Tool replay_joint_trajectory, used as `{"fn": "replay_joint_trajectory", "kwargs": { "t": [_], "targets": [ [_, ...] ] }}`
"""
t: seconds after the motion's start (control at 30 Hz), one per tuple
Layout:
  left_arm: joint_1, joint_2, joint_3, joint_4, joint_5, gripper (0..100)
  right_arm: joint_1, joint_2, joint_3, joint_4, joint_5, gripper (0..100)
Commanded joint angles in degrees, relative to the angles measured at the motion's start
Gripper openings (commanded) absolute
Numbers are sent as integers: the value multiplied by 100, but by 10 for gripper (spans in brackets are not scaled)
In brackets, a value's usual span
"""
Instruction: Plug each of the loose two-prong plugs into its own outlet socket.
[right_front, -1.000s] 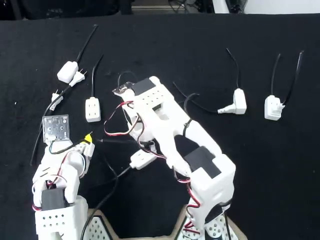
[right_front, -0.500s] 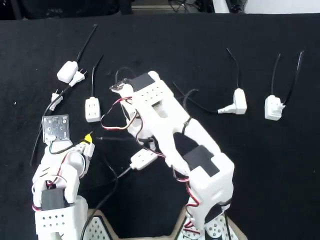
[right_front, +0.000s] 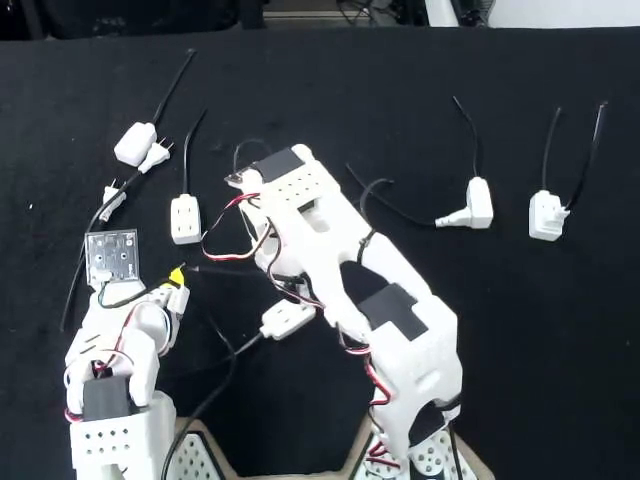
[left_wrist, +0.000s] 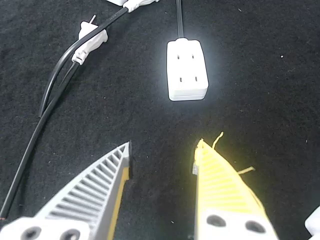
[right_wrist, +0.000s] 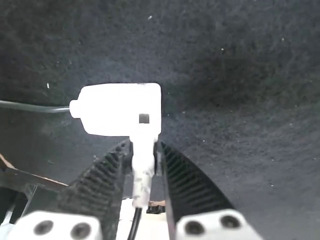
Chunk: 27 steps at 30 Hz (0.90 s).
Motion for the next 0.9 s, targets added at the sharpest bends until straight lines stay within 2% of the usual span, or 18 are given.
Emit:
{"fn": "replay_joint_trajectory", "kwargs": {
  "t": [0.0, 0.87],
  "targets": [
    [-75, -44, -286, -70, 70, 212, 53, -549, -136, 185, -44, 10],
    [-84, -44, -286, -79, 70, 212, 53, -558, 286, 149, -70, 10]
  ]
}}
